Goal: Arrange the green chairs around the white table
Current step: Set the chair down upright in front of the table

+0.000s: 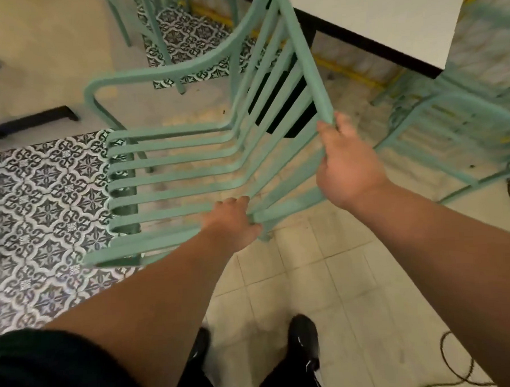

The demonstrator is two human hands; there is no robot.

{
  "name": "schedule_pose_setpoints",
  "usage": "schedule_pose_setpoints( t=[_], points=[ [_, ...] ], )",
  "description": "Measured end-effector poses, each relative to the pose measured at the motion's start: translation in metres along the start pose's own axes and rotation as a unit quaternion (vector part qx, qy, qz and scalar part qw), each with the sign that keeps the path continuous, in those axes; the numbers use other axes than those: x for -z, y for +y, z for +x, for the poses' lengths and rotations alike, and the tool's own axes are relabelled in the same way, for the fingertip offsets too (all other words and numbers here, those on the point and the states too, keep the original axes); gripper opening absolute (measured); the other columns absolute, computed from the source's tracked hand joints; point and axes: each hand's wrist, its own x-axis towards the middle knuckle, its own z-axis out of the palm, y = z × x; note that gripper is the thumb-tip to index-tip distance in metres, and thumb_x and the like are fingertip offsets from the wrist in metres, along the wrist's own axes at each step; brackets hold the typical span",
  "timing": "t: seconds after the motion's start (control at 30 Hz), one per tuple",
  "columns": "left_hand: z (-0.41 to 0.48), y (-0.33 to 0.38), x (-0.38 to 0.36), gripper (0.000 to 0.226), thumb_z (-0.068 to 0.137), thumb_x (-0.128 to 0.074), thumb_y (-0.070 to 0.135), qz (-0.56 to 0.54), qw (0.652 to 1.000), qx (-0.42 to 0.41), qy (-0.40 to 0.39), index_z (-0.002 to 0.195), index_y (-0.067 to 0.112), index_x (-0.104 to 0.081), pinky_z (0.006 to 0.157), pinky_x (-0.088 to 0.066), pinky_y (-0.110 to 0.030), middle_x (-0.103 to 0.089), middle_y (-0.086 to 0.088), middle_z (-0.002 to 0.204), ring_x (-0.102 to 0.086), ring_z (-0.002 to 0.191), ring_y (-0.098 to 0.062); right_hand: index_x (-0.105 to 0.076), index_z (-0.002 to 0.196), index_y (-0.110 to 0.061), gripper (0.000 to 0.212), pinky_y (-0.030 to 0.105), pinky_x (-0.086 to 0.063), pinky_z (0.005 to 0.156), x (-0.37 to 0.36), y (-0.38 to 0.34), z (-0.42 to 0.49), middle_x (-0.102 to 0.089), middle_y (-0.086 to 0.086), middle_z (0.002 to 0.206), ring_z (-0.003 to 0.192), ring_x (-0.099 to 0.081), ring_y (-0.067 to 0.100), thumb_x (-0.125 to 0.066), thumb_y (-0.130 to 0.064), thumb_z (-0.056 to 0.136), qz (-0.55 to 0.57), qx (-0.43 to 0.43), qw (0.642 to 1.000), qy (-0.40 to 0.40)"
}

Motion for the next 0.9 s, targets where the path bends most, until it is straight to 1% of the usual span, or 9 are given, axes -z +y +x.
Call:
schedule_pose_setpoints(
  t=[0.07, 0.13, 0.23, 0.33, 0.4, 0.47, 0.57, 0.73, 0.9],
  points=[
    [0.015, 0.004, -0.017, 0.056, 0.088, -0.06, 0.057, -0.03, 0.999, 0.022, -0.014, 0.138, 0.034, -0.051, 0.101, -0.047, -0.055, -0.062, -0.001, 0.125, -0.056, 0.121, -0.032, -0.026, 0.161, -0.023, 0.069, 0.044, -0.049, 0.094, -0.001, 0.0, 0.002, 0.0, -0.001, 0.173, 0.121, -0.054, 0.042, -0.047, -0.005, 0.098, -0.02, -0.008, 1.0, 0.004],
    [0.026, 0.01, -0.029, 0.038, 0.086, -0.059, 0.062, -0.018, 0.999, 0.04, -0.018, 0.112, 0.034, -0.06, 0.097, -0.046, -0.052, -0.064, 0.005, 0.101, -0.061, 0.103, -0.028, -0.024, 0.162, -0.026, 0.071, 0.044, -0.048, 0.097, -0.001, 0.0, 0.002, 0.002, -0.002, 0.173, 0.125, -0.052, 0.041, -0.046, -0.004, 0.098, -0.028, -0.017, 0.999, 0.005],
    [0.036, 0.01, -0.039, 0.037, 0.085, -0.053, 0.066, 0.014, 0.999, 0.037, 0.008, 0.089, 0.03, -0.061, 0.082, -0.054, -0.042, -0.062, 0.006, 0.082, -0.061, 0.08, -0.022, -0.027, 0.161, -0.027, 0.07, 0.043, -0.047, 0.095, -0.002, 0.0, 0.002, -0.006, 0.001, 0.171, 0.117, -0.053, 0.042, -0.048, -0.004, 0.097, -0.04, -0.02, 0.999, 0.004],
    [0.041, 0.001, -0.04, 0.028, 0.088, -0.05, 0.053, 0.049, 0.998, -0.011, 0.03, 0.084, 0.027, -0.059, 0.064, -0.05, -0.035, -0.061, 0.005, 0.078, -0.058, 0.07, -0.018, -0.042, 0.15, -0.023, 0.055, 0.038, -0.042, 0.079, 0.002, 0.002, 0.011, -0.032, 0.01, 0.148, 0.095, -0.052, 0.035, -0.049, -0.008, 0.097, -0.04, -0.004, 0.999, 0.001],
    [0.042, -0.004, -0.041, 0.03, 0.09, -0.047, 0.054, 0.093, 0.994, -0.046, 0.047, 0.084, 0.026, -0.057, 0.062, -0.047, -0.034, -0.058, 0.005, 0.075, -0.058, 0.071, -0.02, -0.052, 0.135, -0.023, 0.037, 0.035, -0.038, 0.075, 0.008, 0.0, 0.023, -0.038, 0.008, 0.122, 0.085, -0.05, 0.031, -0.049, -0.016, 0.099, -0.033, -0.006, 0.999, -0.01],
    [0.045, -0.007, -0.045, 0.033, 0.091, -0.046, 0.056, 0.121, 0.987, -0.067, 0.077, 0.084, 0.026, -0.054, 0.064, -0.05, -0.034, -0.054, 0.005, 0.071, -0.058, 0.072, -0.023, -0.057, 0.116, -0.021, 0.018, 0.035, -0.037, 0.066, 0.009, -0.003, 0.033, -0.038, 0.006, 0.108, 0.073, -0.047, 0.026, -0.05, -0.02, 0.1, -0.03, -0.006, 1.0, -0.004],
    [0.054, -0.011, -0.051, 0.033, 0.091, -0.047, 0.057, 0.11, 0.987, -0.074, 0.089, 0.084, 0.025, -0.053, 0.068, -0.055, -0.036, -0.051, 0.006, 0.07, -0.058, 0.073, -0.025, -0.059, 0.104, -0.024, 0.015, 0.03, -0.031, 0.054, 0.005, -0.002, 0.039, -0.039, 0.006, 0.105, 0.069, -0.044, 0.021, -0.049, -0.015, 0.098, -0.008, -0.01, 1.0, 0.014],
    [0.054, -0.013, -0.052, 0.034, 0.089, -0.047, 0.059, 0.095, 0.987, -0.087, 0.097, 0.084, 0.026, -0.058, 0.068, -0.056, -0.036, -0.054, 0.006, 0.07, -0.059, 0.074, -0.023, -0.06, 0.104, -0.025, 0.018, 0.034, -0.035, 0.063, 0.004, 0.001, 0.033, -0.04, 0.007, 0.107, 0.068, -0.041, 0.02, -0.047, -0.013, 0.099, 0.014, -0.014, 0.999, 0.028],
    [0.054, -0.016, -0.053, 0.034, 0.089, -0.049, 0.058, 0.1, 0.985, -0.103, 0.095, 0.085, 0.025, -0.057, 0.067, -0.051, -0.035, -0.054, 0.004, 0.072, -0.058, 0.075, -0.025, -0.059, 0.101, -0.027, 0.021, 0.028, -0.031, 0.054, 0.002, 0.002, 0.025, -0.041, 0.005, 0.105, 0.068, -0.041, 0.016, -0.046, -0.01, 0.098, 0.021, -0.022, 0.999, 0.035]
  ],
)
